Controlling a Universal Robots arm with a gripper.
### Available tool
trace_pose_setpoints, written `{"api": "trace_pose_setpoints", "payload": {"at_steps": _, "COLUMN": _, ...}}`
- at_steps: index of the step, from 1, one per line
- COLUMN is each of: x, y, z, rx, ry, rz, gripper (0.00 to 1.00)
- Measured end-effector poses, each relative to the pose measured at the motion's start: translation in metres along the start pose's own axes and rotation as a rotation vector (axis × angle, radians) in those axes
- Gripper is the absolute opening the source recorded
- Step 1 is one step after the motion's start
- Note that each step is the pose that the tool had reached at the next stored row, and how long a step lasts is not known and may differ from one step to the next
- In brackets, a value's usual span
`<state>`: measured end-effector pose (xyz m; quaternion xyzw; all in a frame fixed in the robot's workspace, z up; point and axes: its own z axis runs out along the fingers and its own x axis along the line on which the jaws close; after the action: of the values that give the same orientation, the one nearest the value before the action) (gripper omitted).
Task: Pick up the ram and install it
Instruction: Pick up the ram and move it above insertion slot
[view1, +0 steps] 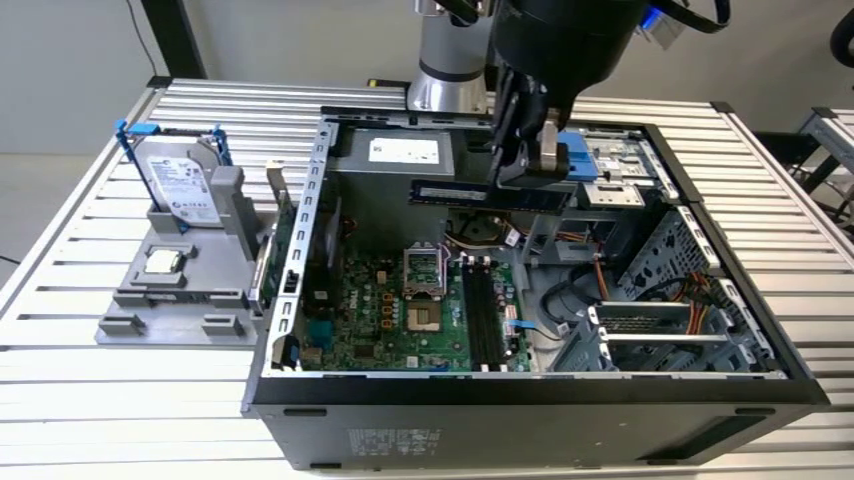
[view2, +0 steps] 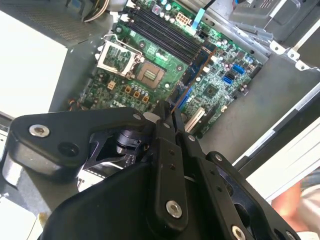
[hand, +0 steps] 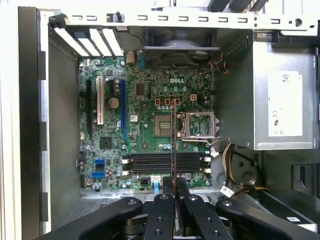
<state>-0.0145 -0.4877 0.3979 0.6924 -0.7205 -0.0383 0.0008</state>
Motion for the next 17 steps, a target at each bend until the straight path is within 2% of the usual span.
{"api": "trace_pose_setpoints", "payload": {"at_steps": 4, "x": -0.0003, "y": -0.0058, "z": -0.0002, "rx": 0.0000, "ry": 0.0000, "rz": 0.000, "gripper": 0.00}}
{"api": "trace_pose_setpoints", "payload": {"at_steps": 14, "x": -0.0031, "y": -0.0339, "z": -0.0012, "rx": 0.0000, "ry": 0.0000, "rz": 0.000, "gripper": 0.00}}
{"api": "trace_pose_setpoints", "payload": {"at_steps": 17, "x": -0.0053, "y": -0.0375, "z": -0.0013, "rx": 0.0027, "ry": 0.0000, "rz": 0.000, "gripper": 0.00}}
